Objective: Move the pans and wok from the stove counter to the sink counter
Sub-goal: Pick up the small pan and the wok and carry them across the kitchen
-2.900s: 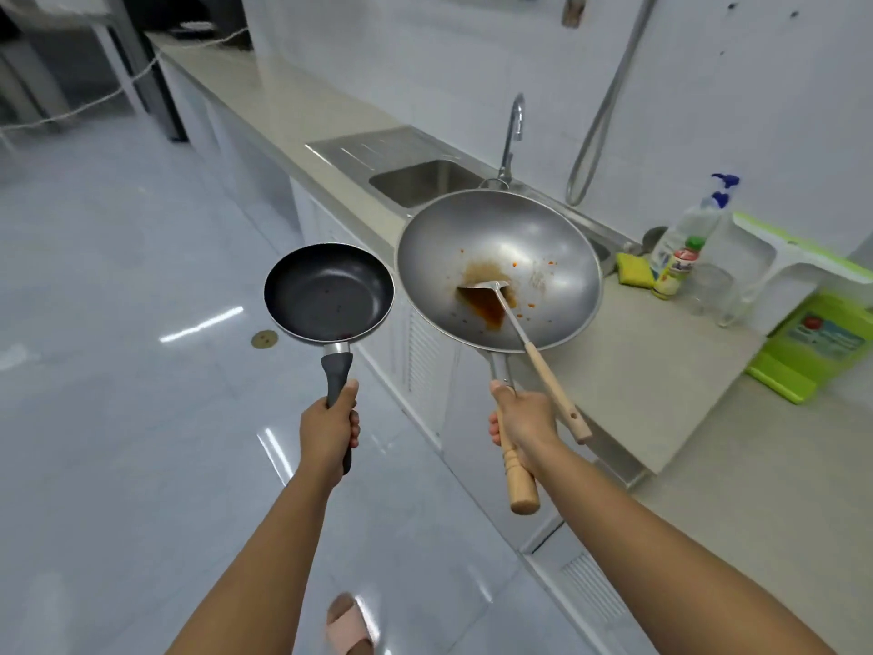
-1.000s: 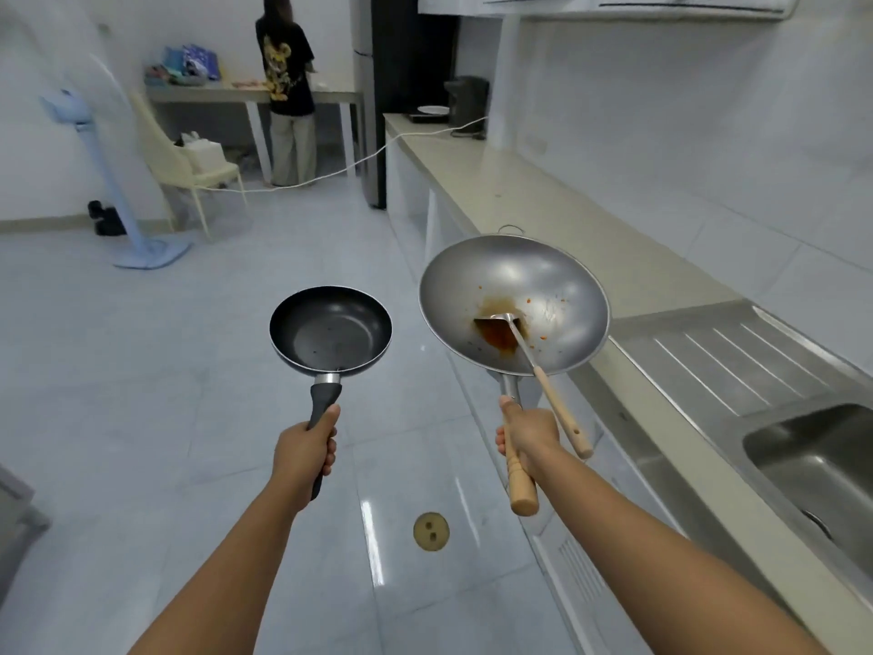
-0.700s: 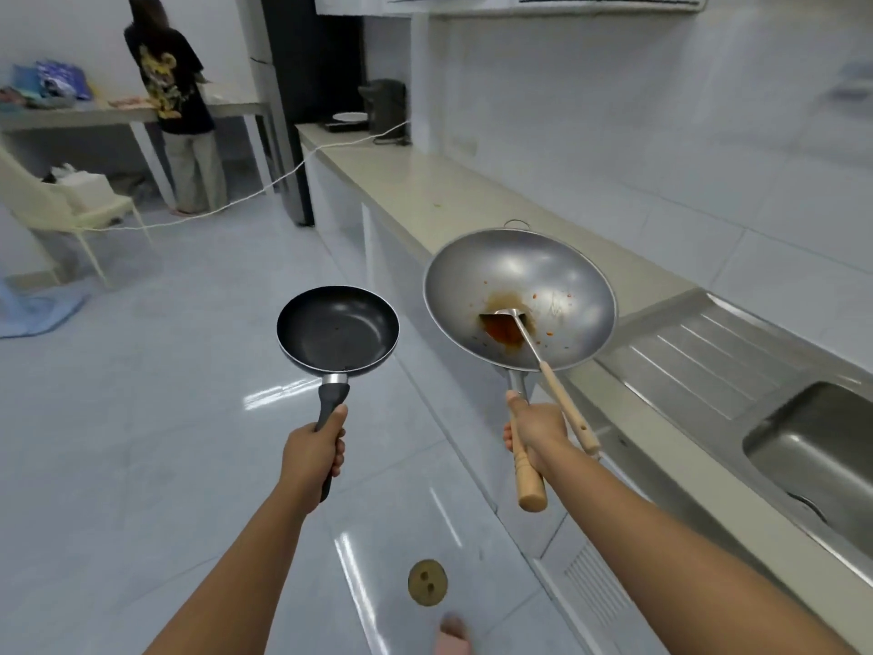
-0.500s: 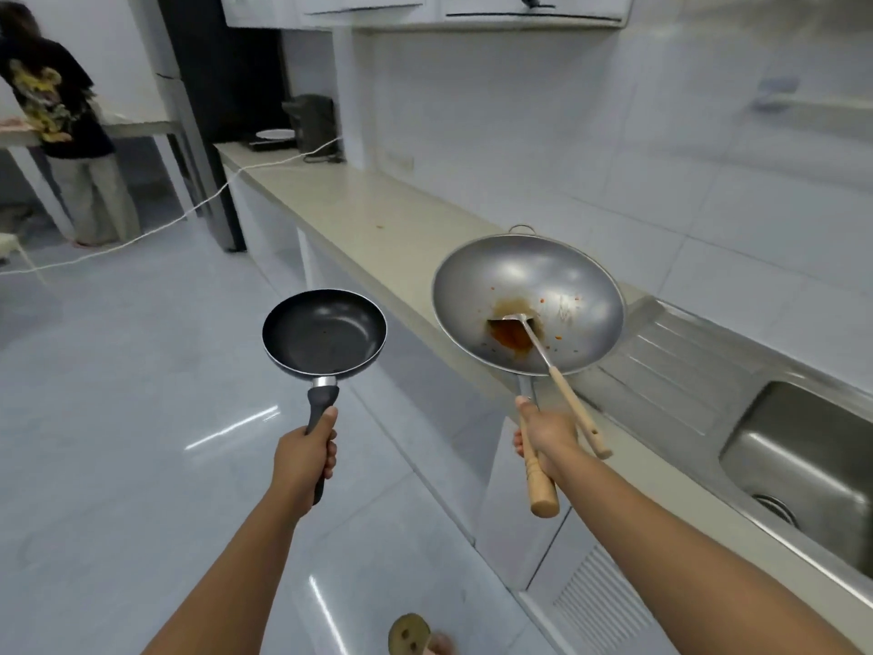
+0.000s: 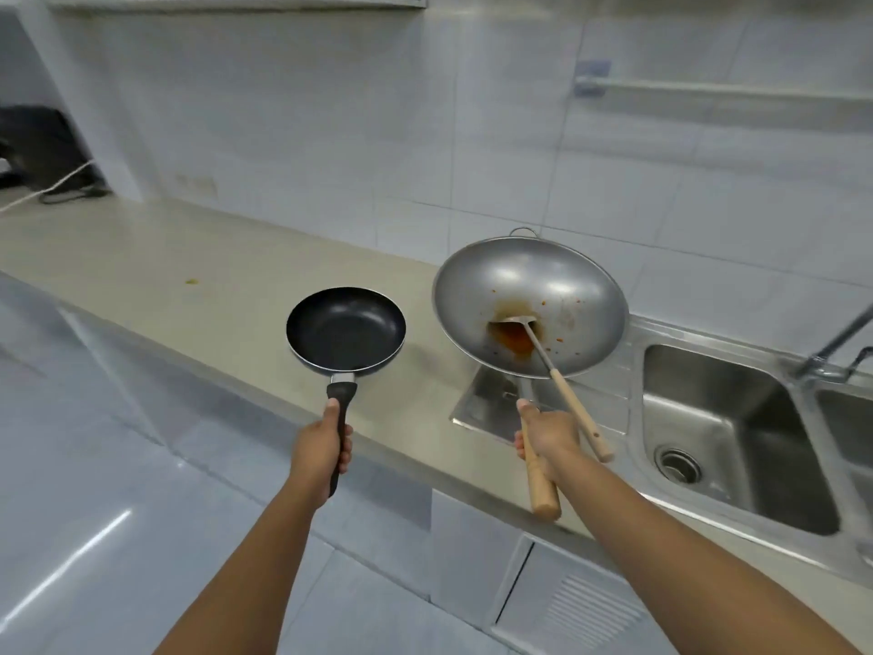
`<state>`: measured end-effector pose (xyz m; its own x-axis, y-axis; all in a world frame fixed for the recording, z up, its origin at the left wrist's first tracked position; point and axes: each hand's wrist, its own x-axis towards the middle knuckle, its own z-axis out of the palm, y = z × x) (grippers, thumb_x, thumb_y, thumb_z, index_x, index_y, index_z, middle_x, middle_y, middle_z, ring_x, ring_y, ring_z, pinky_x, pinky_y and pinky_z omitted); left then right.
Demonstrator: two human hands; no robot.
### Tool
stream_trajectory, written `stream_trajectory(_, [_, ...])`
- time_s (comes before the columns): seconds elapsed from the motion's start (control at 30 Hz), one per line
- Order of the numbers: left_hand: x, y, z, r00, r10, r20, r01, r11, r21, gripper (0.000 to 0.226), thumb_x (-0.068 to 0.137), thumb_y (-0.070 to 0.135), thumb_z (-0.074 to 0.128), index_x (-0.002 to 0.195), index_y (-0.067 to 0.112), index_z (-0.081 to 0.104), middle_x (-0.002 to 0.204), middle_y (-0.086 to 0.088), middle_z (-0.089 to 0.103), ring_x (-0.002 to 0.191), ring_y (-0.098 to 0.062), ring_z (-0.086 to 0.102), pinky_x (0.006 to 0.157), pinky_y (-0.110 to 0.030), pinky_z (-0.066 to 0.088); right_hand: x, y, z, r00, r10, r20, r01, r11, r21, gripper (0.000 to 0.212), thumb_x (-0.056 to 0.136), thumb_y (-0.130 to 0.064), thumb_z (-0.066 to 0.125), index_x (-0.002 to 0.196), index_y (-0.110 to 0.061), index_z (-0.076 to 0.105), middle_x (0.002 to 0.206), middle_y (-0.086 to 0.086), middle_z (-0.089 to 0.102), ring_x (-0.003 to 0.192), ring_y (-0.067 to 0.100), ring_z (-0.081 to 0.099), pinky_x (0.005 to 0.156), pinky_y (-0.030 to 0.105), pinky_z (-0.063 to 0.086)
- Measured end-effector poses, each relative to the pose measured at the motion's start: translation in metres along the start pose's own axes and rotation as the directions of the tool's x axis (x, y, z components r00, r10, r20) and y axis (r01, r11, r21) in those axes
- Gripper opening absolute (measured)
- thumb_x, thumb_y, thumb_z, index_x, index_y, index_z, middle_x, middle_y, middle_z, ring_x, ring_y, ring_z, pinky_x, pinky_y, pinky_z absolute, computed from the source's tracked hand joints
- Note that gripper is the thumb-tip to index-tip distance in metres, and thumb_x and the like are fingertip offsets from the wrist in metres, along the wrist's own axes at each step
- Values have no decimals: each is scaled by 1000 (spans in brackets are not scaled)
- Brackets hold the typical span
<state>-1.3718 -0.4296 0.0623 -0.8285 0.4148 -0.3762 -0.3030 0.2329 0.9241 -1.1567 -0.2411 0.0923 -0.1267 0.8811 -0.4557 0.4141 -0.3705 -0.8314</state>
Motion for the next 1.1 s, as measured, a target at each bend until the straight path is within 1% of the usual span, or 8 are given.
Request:
stream_trajectory(0.1, [33,7,27,998,-26,65,24,999,33,55,99,51,45,73,6,62,49,-2,54,42,-16,46,43,-27,38,9,2,-8,996,41,-84,-37,998,47,40,95,-39,60,94,0,66,67,10,66,54,20,61,49,28,50])
stream_trajectory(0.33, [95,12,73,976,-63,207,35,990,133,56,100,50,43,71,6,62,52,-4,54,43,-17,46,43,-27,39,18,2,-8,973,148,-177,-128,984,122,38,97,-36,59,104,1,63,72,12,64,58,21,61,53,30,52])
stream_trajectory(0.43, [116,12,80,963,-74,257,27,983,184,56,100,49,43,72,4,63,53,-5,54,43,-18,46,44,-28,39,22,1,0,958,187,-216,-160,977,138,37,97,-36,58,102,1,63,72,12,64,57,20,60,50,28,49])
stream_trajectory(0.57, [135,10,82,951,-68,301,-2,974,226,57,101,49,42,70,5,62,51,-5,54,42,-19,46,44,-28,39,26,2,15,942,236,-237,-191,961,197,33,97,-35,58,96,-2,63,68,10,61,56,19,57,50,28,48])
stream_trajectory(0.67, [145,7,84,941,-68,331,-15,970,242,57,101,49,42,69,6,61,50,-3,54,42,-18,45,44,-28,39,27,8,25,933,253,-255,-195,953,233,33,97,-35,58,89,-4,63,66,10,61,55,20,57,54,30,50])
stream_trajectory(0.77, [153,5,88,933,-82,350,-10,968,252,56,100,49,43,69,6,62,50,-3,54,42,-18,46,43,-28,39,28,14,31,927,246,-284,-185,957,224,36,97,-36,58,91,-1,65,67,12,64,56,22,60,59,33,54])
stream_trajectory(0.93, [160,0,96,920,-103,377,-2,964,267,56,100,49,43,70,6,62,52,-5,54,42,-18,46,43,-27,39,29,17,27,931,230,-283,-184,966,181,41,97,-36,56,97,2,68,71,13,66,58,22,61,60,32,54])
stream_trajectory(1.1, [157,-6,105,910,-115,399,14,968,249,56,101,49,42,71,6,61,53,-5,54,44,-19,45,45,-29,39,33,22,20,933,221,-282,-197,974,114,38,98,-37,54,100,0,67,75,13,66,59,20,60,53,27,52])
